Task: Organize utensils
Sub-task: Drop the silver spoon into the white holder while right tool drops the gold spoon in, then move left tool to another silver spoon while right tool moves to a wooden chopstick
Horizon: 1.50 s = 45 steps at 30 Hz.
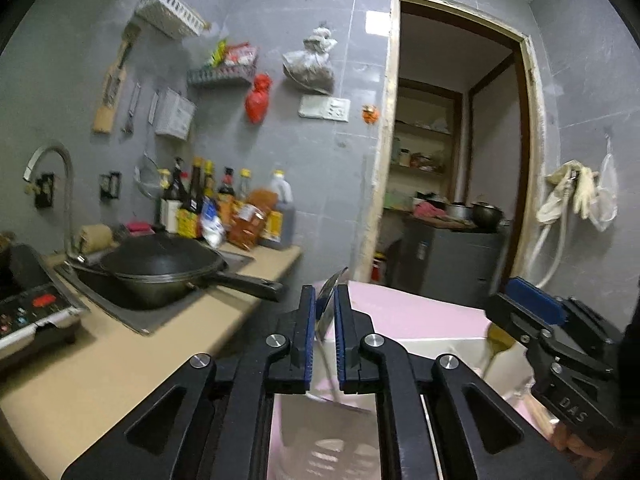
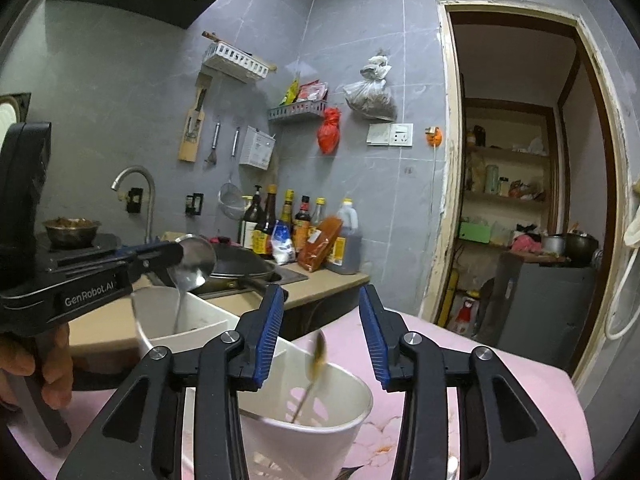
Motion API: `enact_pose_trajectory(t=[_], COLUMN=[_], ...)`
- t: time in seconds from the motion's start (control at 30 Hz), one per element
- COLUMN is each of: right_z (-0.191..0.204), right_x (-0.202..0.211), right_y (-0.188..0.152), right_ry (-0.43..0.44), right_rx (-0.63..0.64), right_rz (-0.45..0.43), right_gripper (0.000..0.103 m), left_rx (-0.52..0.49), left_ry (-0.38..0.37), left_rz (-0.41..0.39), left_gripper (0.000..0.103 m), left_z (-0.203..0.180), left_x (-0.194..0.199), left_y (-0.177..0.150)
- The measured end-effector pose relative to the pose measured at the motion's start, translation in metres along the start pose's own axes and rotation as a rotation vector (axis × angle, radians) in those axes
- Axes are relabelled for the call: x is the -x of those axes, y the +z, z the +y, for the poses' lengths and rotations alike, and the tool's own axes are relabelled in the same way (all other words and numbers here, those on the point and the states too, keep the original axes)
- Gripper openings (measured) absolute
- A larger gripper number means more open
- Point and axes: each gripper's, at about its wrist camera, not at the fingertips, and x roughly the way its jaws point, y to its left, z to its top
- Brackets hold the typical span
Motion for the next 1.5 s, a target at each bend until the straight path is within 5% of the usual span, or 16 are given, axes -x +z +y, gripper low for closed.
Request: enact_pose_trajectory(t=[0.33, 0.57, 0.7, 1.0, 1.5], right_z=[-0.019, -0.041, -0.054, -0.081, -0.137], right_x=[0.034, 0.076, 0.101, 0.149, 0.177], right_y=[0.028, 0.037, 0.035, 0.017, -0.035], right_ry=[-0.066, -0.168, -0.232, -0.375, -0.481], right_rx=[-0.079, -0.086, -0.084, -0.057, -0.156], right_rz=[-0.060, -0.116, -0.142, -0.139, 0.085], right_gripper=[0.070, 0.099, 0.103, 0.103, 0.103], left_rx=[0.076, 0.065, 0.024, -0.109, -0.269], left_ry=[-0.072, -0.106, -0.110, -0.134, -0.240], left_rz=[-0.011, -0.076, -0.116, -0.133, 0.175], left_gripper=[0.037, 0.076, 0.094, 0.100, 0.099], left_z=[-0.010, -0.036, -0.060, -0.116, -0.177], left_x=[0.025, 0.046, 0.058, 0.067, 0.024], left_y=[0.027, 0.036, 0.033, 0.007, -0.044])
